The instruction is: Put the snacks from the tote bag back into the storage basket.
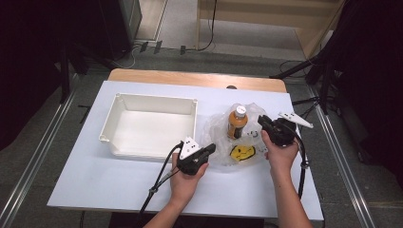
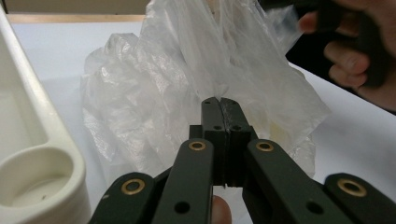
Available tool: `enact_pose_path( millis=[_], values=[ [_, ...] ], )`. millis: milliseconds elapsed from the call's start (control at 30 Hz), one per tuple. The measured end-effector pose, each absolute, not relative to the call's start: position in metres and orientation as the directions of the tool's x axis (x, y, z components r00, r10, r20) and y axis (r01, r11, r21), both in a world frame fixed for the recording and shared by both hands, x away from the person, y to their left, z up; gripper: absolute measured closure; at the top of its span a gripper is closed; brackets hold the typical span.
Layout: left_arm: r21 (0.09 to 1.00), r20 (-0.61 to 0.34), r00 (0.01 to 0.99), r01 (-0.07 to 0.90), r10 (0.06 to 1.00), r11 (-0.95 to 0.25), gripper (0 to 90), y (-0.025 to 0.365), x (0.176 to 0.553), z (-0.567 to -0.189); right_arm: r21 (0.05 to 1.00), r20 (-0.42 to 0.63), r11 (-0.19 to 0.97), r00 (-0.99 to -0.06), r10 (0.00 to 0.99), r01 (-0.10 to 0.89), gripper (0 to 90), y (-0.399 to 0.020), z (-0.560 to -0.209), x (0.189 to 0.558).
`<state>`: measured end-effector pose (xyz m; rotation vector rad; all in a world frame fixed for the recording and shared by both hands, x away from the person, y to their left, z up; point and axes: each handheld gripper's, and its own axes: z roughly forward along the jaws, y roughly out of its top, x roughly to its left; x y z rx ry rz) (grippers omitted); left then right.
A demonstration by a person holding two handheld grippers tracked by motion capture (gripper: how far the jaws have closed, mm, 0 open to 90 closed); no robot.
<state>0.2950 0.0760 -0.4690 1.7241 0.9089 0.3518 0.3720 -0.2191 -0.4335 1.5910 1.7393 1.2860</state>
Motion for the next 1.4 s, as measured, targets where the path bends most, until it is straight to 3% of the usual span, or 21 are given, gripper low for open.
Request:
enact_pose_path(
  millis=[133, 333, 533, 767, 900, 1167, 1400],
  values=[
    [0.910, -0.181, 0.653, 0.394, 0.735, -0.126, 90.0, 0.073, 0.294, -0.469, 0.778, 0.233, -0.056, -0.203, 0.951, 0.626, 82.1, -0.214, -0.461, 0.388],
    [0.875, -0.147, 0.650, 0.437, 0.746, -0.209, 90.0, 0.064, 0.297, -0.473, 0.704, 0.210, -0.001, -0.207, 0.956, 0.710, 84.2, -0.208, -0.480, 0.393],
    [0.848, -0.129, 0.609, 0.477, 0.782, -0.231, 90.0, 0.062, 0.301, -0.475, 0.696, 0.204, 0.009, -0.210, 0.956, 0.718, 82.1, -0.214, -0.479, 0.391],
    [0.835, -0.126, 0.618, 0.489, 0.776, -0.254, 90.0, 0.060, 0.303, -0.475, 0.849, 0.232, -0.062, -0.265, 0.936, 0.524, 67.2, -0.221, -0.436, 0.359],
    [0.838, -0.124, 0.616, 0.485, 0.778, -0.250, 90.0, 0.060, 0.302, -0.475, 0.915, 0.212, -0.079, -0.304, 0.929, 0.395, 68.7, -0.223, -0.400, 0.342],
    [0.857, -0.152, 0.601, 0.475, 0.784, -0.198, 89.6, 0.065, 0.300, -0.475, 0.941, 0.189, -0.072, -0.336, 0.923, 0.332, 66.7, -0.214, -0.375, 0.333],
    [0.872, -0.128, 0.617, 0.443, 0.777, -0.208, 89.3, 0.064, 0.297, -0.474, 0.949, 0.189, -0.070, -0.376, 0.907, 0.309, 56.6, -0.202, -0.372, 0.327]
  ],
)
